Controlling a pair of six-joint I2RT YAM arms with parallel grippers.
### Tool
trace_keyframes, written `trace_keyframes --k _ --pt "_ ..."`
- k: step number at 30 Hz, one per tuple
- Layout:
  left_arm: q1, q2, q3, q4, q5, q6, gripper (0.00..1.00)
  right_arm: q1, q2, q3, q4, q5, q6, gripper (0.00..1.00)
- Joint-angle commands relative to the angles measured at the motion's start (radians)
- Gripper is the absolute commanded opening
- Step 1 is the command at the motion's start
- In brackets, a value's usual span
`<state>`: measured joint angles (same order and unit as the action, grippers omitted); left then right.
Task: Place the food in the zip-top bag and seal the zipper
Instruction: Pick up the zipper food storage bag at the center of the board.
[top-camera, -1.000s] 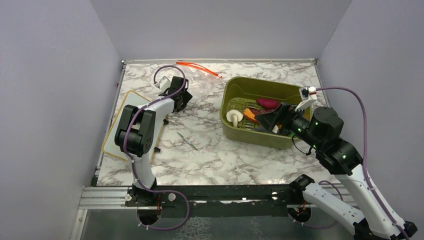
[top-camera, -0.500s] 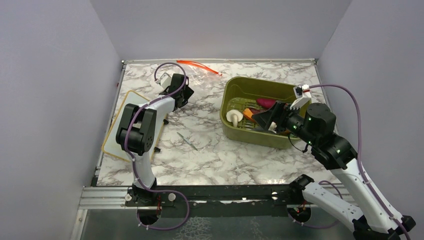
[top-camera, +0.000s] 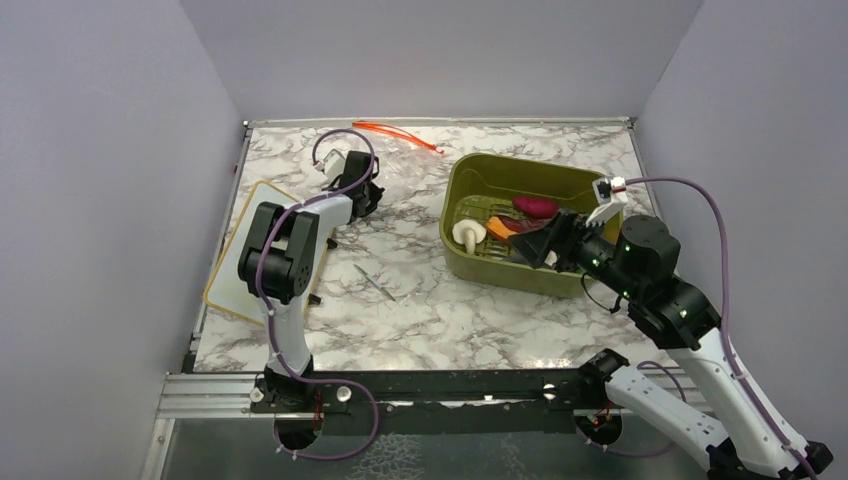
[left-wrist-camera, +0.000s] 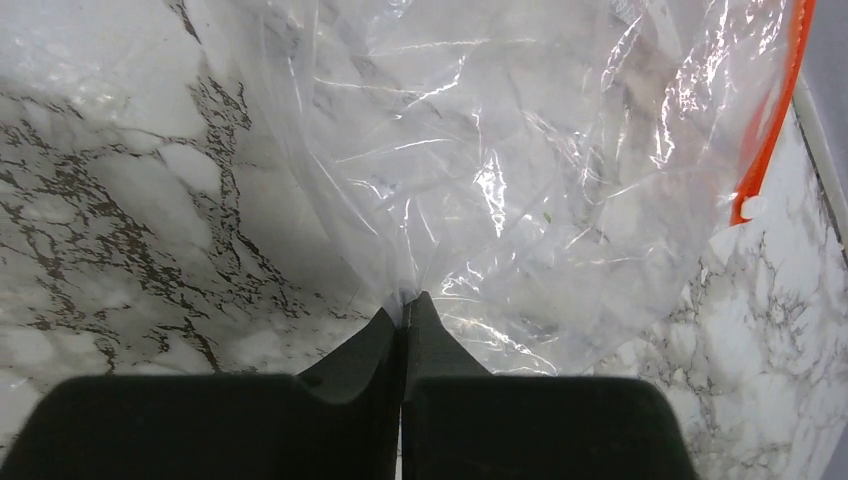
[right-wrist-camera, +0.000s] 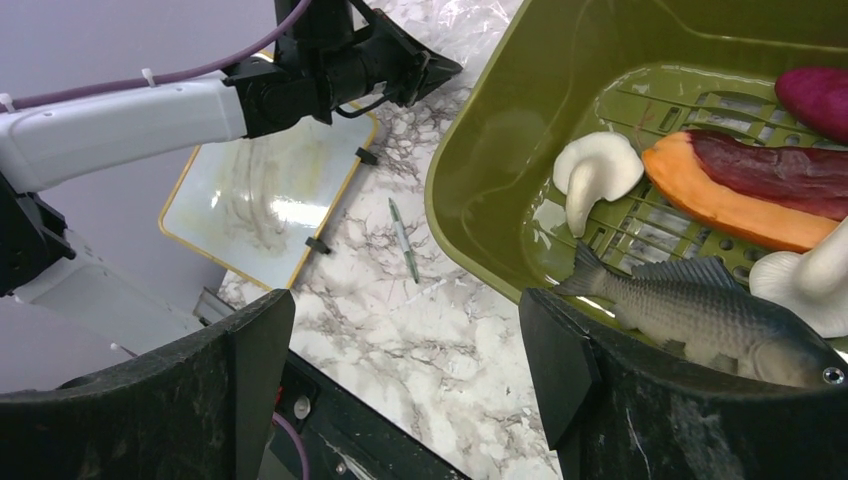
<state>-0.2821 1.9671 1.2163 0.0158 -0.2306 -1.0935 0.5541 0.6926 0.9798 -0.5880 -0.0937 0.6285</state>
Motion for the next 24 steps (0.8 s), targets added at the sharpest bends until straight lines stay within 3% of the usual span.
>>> trace_keyframes --k 1,8,16,24 --pt "0.009 -0.070 -0.023 0.006 -0.039 0.041 0.00 -0.005 -0.040 -0.038 -0.007 -0.015 0.009 0.83" --pt "0.012 -0.146 -0.031 -0.074 -0.081 0.110 0.00 -0.005 -0.028 -0.041 0.003 -0.041 0.008 0.83" --pt "0.012 -0.256 -0.042 -0.186 -0.047 0.276 0.00 -0.005 0.044 -0.037 0.037 -0.254 -0.043 0.84" --pt "0.010 -0.464 -0.095 -0.290 -0.021 0.442 0.00 -0.005 0.062 -0.030 0.063 -0.283 -0.049 0.86"
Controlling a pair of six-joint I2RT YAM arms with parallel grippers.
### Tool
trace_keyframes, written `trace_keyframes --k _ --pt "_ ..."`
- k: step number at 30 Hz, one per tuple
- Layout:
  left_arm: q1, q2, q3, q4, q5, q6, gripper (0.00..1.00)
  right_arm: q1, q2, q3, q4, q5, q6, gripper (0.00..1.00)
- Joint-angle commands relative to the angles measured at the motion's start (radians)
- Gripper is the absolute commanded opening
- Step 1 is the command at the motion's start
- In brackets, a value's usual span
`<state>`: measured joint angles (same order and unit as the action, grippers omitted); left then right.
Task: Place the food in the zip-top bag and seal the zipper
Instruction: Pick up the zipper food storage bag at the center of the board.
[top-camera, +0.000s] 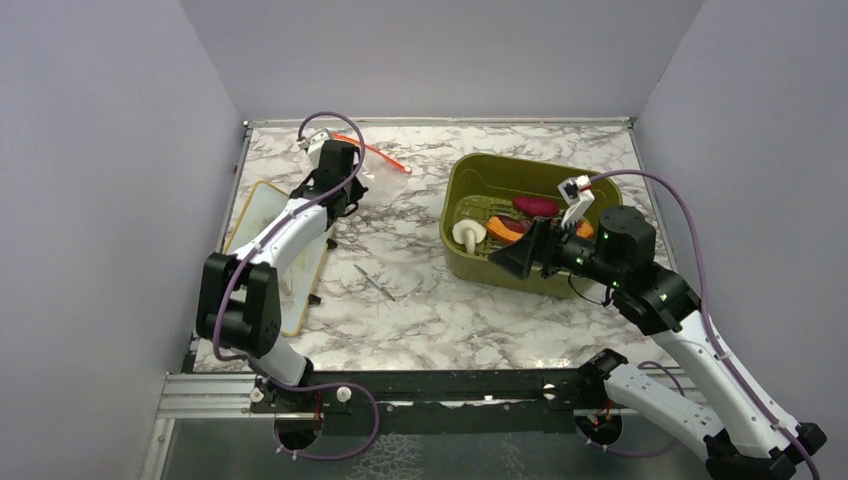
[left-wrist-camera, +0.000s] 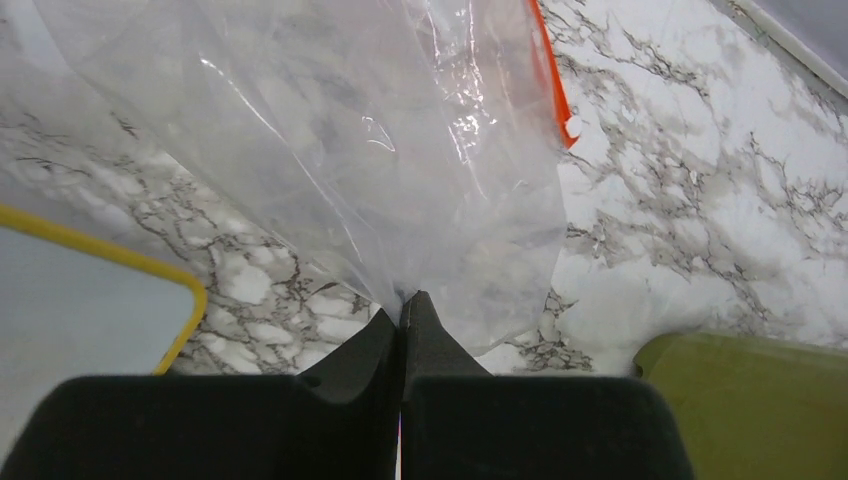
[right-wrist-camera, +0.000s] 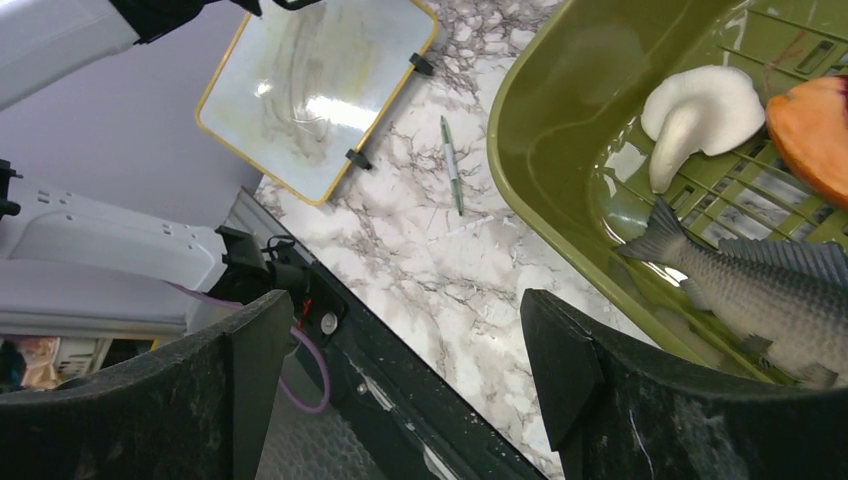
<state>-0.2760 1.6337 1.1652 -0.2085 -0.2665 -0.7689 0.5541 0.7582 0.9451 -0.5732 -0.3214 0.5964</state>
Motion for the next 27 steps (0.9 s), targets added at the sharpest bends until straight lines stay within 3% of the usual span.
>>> trace_keyframes --k 1,10,16,27 --pt "0.003 -0.163 -0.060 -0.069 0.020 0.127 0.00 -0.005 -0.001 0.009 0.048 -0.057 -0.016 0.86" --pt "0.000 -0.423 -0.135 -0.133 0.206 0.306 0.00 -0.005 0.023 0.018 0.081 -0.111 -0.013 0.83" --pt "0.000 -0.563 -0.141 -0.283 0.360 0.355 0.00 -0.005 0.041 0.020 0.093 -0.125 -0.015 0.79" --pt "-0.002 -0.840 -0.169 -0.383 0.833 0.380 0.00 -0.005 0.065 -0.003 0.134 -0.184 0.011 0.72"
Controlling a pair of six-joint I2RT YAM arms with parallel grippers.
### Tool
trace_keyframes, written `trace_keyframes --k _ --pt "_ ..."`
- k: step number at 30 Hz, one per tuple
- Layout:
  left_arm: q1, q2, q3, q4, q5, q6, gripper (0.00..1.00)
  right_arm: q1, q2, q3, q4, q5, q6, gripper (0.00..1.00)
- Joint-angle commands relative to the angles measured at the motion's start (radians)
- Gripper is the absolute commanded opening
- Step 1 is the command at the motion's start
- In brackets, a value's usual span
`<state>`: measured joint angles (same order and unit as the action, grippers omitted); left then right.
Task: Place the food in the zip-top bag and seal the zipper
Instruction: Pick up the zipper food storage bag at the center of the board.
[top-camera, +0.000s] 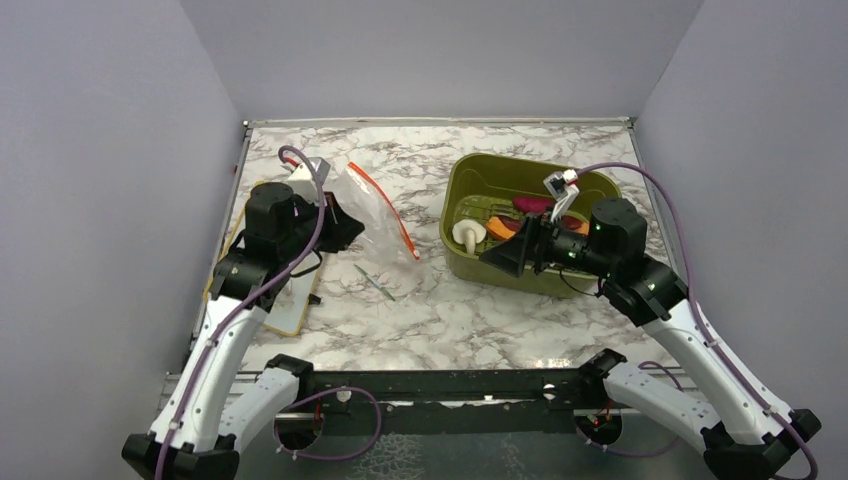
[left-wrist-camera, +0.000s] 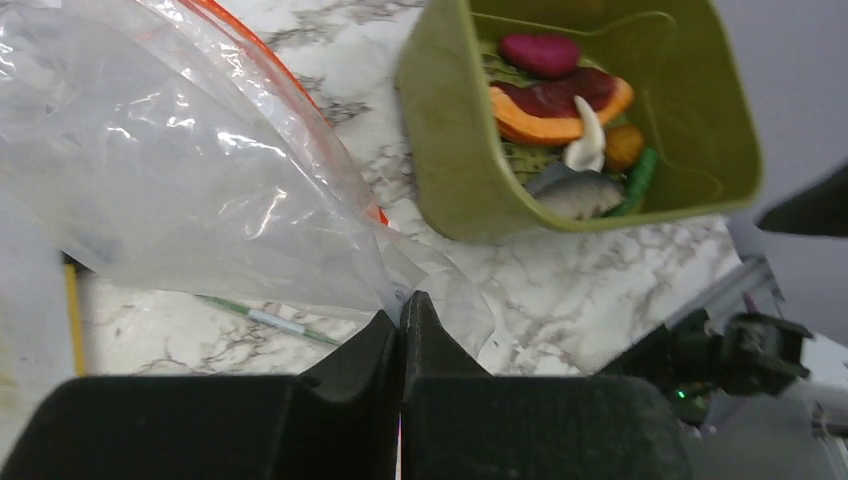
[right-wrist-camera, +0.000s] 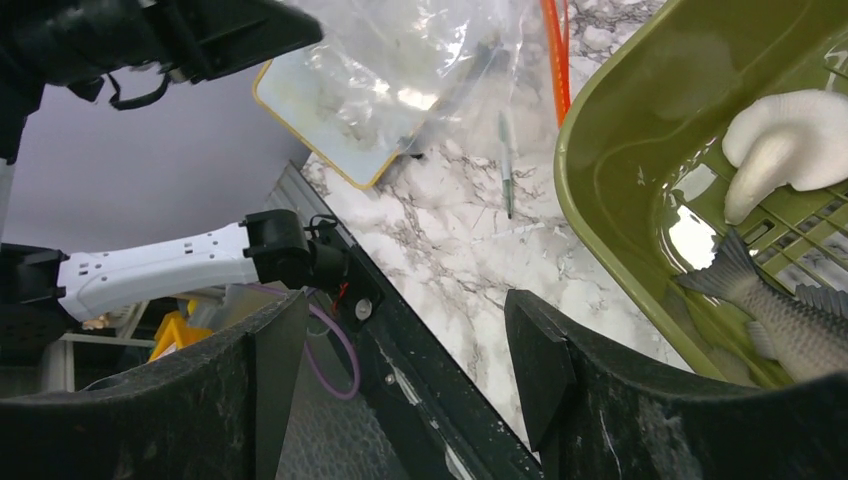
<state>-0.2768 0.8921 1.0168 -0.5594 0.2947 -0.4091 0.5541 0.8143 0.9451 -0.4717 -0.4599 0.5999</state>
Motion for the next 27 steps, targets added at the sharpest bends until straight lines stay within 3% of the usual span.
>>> trace_keyframes --k 1,9,16,27 --pt "-0.001 -0.121 -0.019 -0.031 0.311 0.024 0.00 -0.005 0.009 -0.004 0.034 -0.046 0.010 0.72" --pt "-0.017 -0.205 0.027 -0.009 0.469 0.090 0.00 -0.006 0.017 -0.049 0.161 -0.097 0.049 0.72" --pt "-0.039 -0.219 0.031 0.113 0.676 0.029 0.00 -0.005 0.089 -0.081 0.291 -0.181 0.115 0.68" --pt "-0.060 -0.218 0.031 0.147 0.742 0.014 0.00 -0.005 0.200 -0.099 0.463 -0.251 0.168 0.65"
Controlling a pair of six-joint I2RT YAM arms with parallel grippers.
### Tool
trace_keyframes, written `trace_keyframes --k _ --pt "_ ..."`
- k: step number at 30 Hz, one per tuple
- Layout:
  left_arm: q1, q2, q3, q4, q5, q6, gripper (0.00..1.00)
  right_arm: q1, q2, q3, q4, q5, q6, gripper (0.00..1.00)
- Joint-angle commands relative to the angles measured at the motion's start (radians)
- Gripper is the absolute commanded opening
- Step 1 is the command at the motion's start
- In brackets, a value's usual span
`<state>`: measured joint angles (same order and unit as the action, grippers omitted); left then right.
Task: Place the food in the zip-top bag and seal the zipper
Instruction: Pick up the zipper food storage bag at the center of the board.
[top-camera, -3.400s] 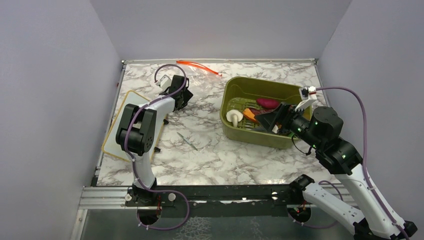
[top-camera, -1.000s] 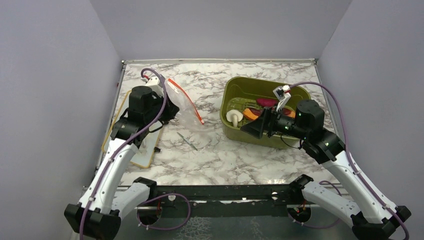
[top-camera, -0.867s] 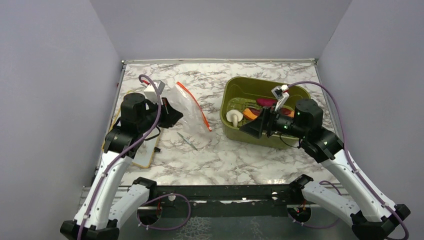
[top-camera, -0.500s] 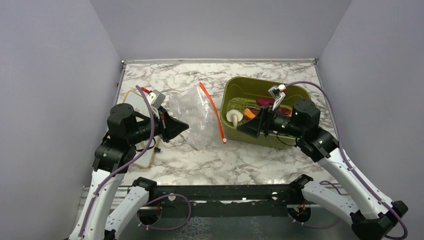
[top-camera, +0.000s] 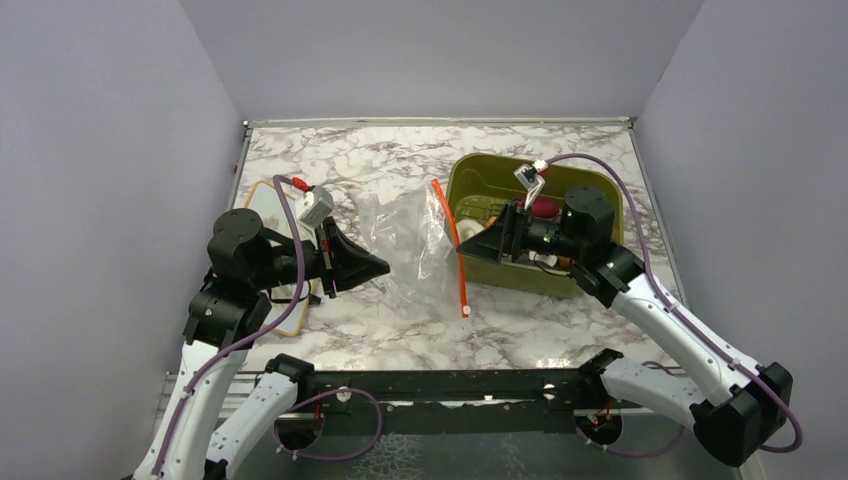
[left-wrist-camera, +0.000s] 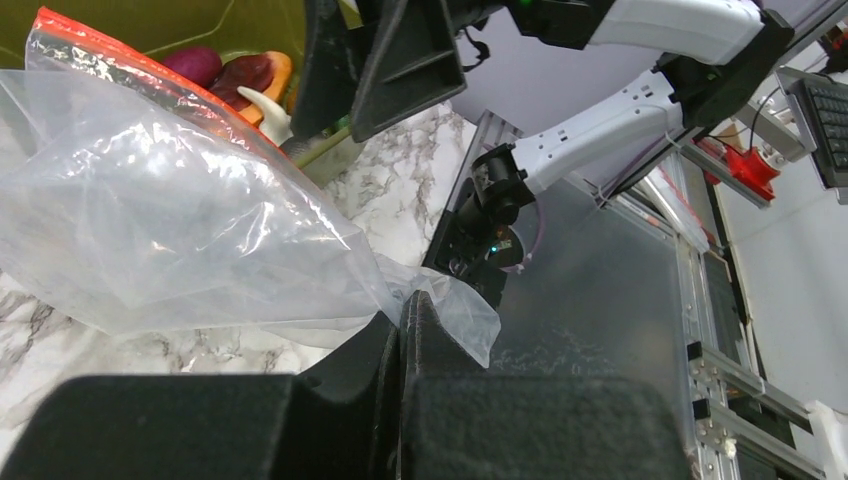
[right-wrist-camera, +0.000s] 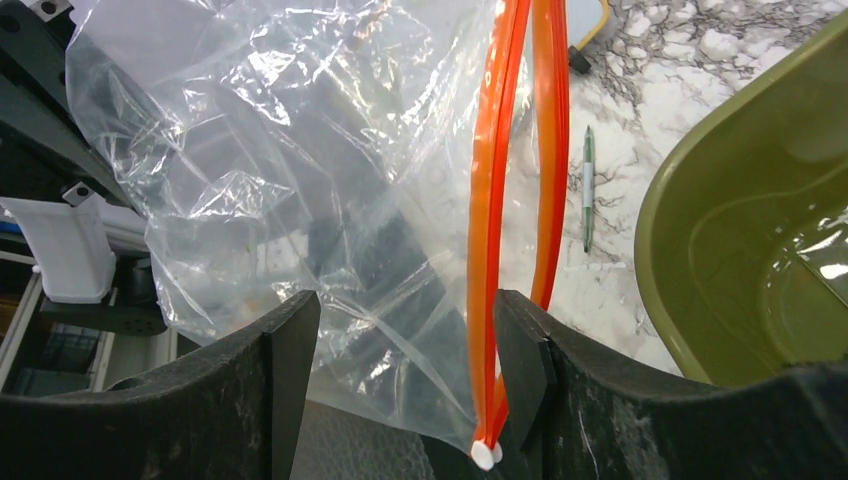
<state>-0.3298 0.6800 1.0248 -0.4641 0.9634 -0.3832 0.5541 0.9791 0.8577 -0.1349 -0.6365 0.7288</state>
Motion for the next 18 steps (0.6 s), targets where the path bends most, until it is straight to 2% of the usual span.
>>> trace_keyframes --k 1,9,18 --pt "-0.008 -0.006 0.023 0.054 0.080 -0.014 0.00 -0.005 0.043 -0.014 0.134 -0.079 0.043 0.64" --pt "-0.013 -0.005 0.011 0.061 0.084 -0.015 0.00 -0.005 0.073 -0.019 0.151 -0.053 0.034 0.65" --pt "-0.015 -0.006 0.010 0.064 0.090 -0.017 0.00 -0.006 0.108 -0.038 0.216 -0.094 0.070 0.65"
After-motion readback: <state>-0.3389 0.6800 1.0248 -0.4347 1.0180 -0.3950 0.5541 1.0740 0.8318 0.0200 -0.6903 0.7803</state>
